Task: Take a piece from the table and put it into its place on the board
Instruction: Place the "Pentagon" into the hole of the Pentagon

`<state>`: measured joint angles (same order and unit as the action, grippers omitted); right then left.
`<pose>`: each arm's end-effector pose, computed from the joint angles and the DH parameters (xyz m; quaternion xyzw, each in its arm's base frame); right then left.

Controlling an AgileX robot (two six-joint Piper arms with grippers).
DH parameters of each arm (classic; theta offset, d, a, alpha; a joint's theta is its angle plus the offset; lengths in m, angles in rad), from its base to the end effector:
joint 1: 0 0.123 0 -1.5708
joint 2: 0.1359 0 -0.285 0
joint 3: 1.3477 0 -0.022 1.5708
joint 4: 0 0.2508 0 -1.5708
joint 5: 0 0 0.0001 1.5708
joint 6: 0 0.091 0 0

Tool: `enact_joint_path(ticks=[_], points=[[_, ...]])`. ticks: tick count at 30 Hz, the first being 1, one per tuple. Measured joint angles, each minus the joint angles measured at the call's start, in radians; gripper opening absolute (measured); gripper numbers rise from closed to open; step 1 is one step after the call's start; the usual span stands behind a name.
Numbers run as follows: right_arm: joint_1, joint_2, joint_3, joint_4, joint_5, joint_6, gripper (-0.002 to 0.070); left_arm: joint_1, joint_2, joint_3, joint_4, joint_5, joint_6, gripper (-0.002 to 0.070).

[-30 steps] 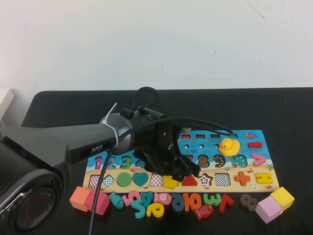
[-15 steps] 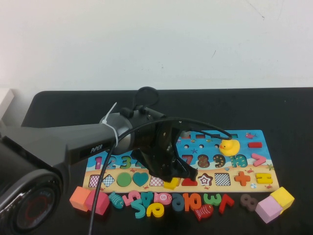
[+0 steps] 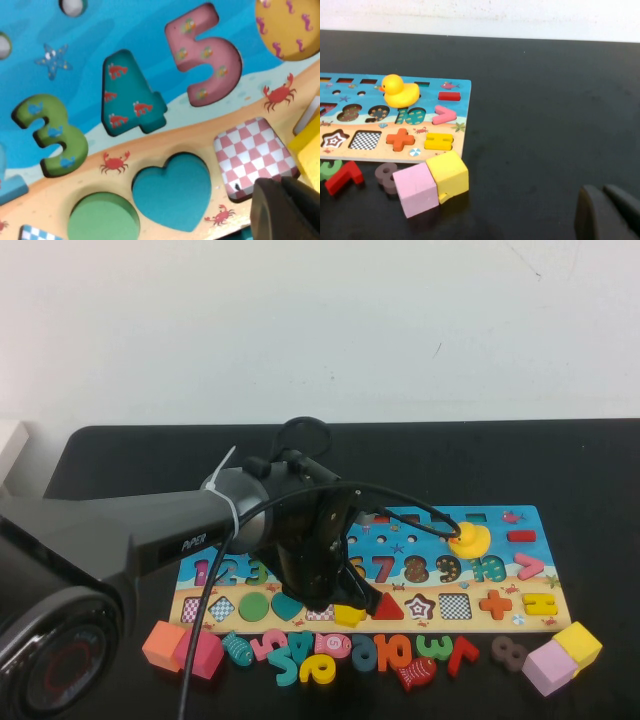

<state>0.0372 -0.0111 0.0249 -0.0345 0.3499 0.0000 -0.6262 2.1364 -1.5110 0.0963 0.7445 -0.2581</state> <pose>0.0532 0.0009 0.1739 -0.0242 0.7974 -0.0033 0.6030 0.3571 -0.2510 0.1440 0.2107 0.9662 -0.0276 0.1456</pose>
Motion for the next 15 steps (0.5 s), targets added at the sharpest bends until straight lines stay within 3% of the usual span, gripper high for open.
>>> enact_joint_path(ticks=[15], points=[[0.0,0.0,0.0,0.0,0.0,0.0,0.0019,0.0,0.027,0.0,-0.056,-0.012,0.01,0.0]])
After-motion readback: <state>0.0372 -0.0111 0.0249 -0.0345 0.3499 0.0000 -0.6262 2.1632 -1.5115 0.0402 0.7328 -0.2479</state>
